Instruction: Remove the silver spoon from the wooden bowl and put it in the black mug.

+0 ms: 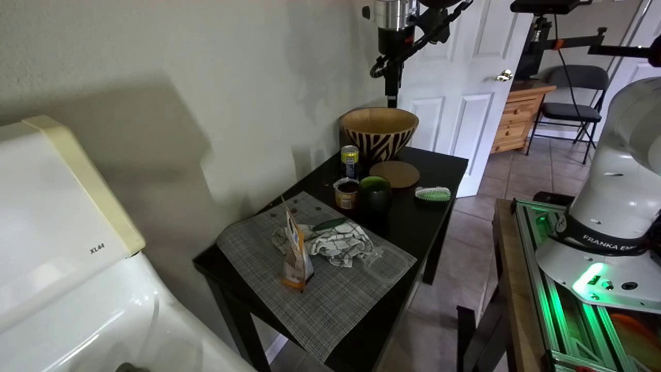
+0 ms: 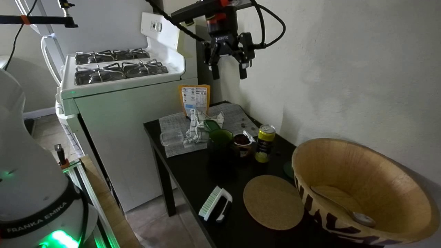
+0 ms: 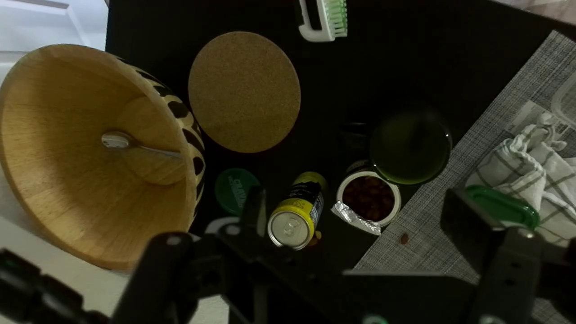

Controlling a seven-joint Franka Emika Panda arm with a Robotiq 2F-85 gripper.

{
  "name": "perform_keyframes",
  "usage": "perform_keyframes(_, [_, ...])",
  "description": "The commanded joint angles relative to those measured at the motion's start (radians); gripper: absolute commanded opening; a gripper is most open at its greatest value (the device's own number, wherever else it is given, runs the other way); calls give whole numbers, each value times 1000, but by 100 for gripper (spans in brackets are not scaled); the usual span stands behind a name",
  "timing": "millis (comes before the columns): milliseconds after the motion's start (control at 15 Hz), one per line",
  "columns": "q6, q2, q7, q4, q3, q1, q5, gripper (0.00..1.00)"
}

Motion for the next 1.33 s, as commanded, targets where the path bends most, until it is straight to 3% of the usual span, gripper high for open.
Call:
perform_keyframes(0, [-4, 0, 4, 2, -14, 16, -5, 100])
perform_keyframes(533, [-4, 0, 4, 2, -14, 16, -5, 100])
perform_keyframes(933, [-5, 49, 48, 74, -35, 17, 98, 100])
perform_keyframes(1200, [-13, 42, 35, 61, -35, 17, 87, 100])
perform_keyframes(1267, [-4, 0, 4, 2, -14, 16, -5, 100])
